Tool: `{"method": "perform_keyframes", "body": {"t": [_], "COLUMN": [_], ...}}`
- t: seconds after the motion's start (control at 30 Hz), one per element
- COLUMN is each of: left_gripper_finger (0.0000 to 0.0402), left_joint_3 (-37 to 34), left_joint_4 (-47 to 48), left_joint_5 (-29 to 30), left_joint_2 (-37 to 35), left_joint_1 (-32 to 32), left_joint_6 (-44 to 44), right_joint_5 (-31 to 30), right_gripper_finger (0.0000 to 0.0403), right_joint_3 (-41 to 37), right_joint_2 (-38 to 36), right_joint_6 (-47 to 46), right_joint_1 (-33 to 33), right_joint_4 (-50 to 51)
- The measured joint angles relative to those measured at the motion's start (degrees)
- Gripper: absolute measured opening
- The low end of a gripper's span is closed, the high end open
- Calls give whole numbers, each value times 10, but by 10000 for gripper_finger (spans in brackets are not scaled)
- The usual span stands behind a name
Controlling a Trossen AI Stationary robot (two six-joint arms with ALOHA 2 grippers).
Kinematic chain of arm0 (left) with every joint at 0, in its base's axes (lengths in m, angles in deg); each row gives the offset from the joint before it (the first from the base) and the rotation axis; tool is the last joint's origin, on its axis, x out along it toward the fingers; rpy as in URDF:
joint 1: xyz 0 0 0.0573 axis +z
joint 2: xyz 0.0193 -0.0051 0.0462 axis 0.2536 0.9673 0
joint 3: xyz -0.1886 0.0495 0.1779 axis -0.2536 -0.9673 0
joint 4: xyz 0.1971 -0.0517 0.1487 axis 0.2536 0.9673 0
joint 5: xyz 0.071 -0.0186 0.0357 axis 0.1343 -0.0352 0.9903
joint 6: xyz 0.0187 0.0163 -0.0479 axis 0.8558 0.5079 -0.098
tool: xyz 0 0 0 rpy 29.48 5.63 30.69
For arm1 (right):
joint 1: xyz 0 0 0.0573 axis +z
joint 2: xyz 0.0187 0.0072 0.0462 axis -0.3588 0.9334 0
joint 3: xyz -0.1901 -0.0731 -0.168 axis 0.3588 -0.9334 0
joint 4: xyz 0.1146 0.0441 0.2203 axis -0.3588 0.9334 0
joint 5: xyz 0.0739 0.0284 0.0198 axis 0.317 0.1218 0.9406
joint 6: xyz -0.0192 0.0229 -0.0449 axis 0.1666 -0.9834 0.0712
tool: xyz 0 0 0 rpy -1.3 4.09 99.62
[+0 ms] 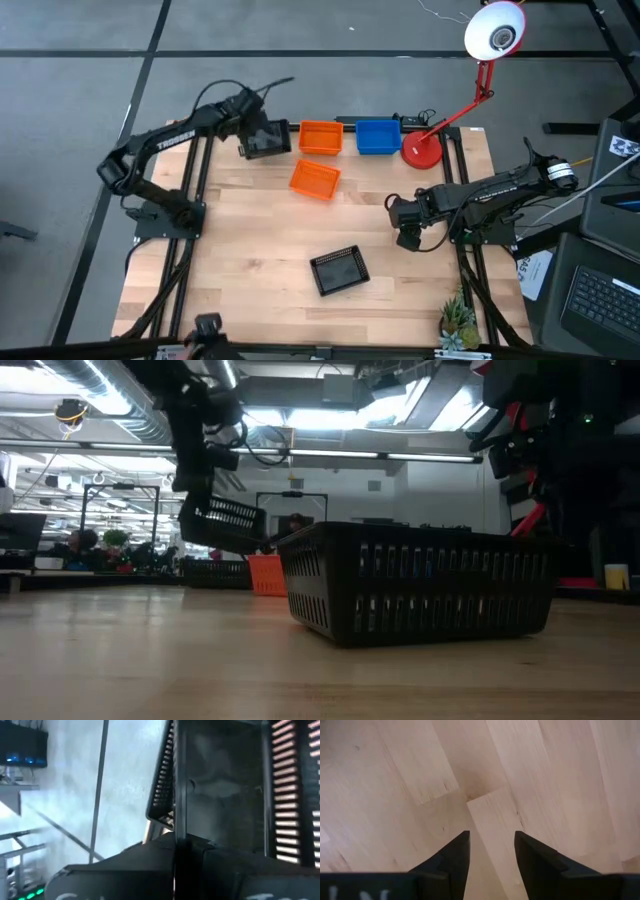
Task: Stack baskets by color
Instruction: Stack the middle black basket on top of the top black basket, then stack the bottom black basket on top of the top black basket
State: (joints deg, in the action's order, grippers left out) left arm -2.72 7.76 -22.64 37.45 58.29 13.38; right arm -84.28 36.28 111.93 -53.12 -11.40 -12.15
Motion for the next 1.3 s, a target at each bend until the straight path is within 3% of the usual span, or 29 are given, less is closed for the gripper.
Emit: {"method": "perform_keyframes", "body": {"t": [0.13, 0.4, 0.9, 1.0, 1.07, 1.2, 1.3], "left_gripper_finger": [0, 2, 71, 72, 72, 72, 72], "left_joint_3": [0, 0, 0, 0, 0, 1, 0], "left_joint_4": [-48, -65, -113, -119, -116, -97, -102], "left_joint_5": [-50, -23, -26, -32, -71, -254, -371], "left_joint_2": [20, 47, 47, 35, 25, -5, -5], "left_joint_1": [32, 61, 64, 58, 43, -19, -111], "left_joint_6": [43, 97, 98, 55, -17, -201, -319], "right_joint_5": [0, 0, 0, 0, 0, 0, 0], "right_gripper_finger": [155, 155, 155, 155, 155, 155, 155], "right_joint_3": [0, 0, 0, 0, 0, 0, 0], "right_joint_2": [0, 0, 0, 0, 0, 0, 0], "right_joint_6": [0, -1, -1, -1, -1, -1, -1], "right_joint_1": [0, 0, 0, 0, 0, 0, 0], "right_joint_4": [0, -1, -15, -15, -15, -15, -15]}}
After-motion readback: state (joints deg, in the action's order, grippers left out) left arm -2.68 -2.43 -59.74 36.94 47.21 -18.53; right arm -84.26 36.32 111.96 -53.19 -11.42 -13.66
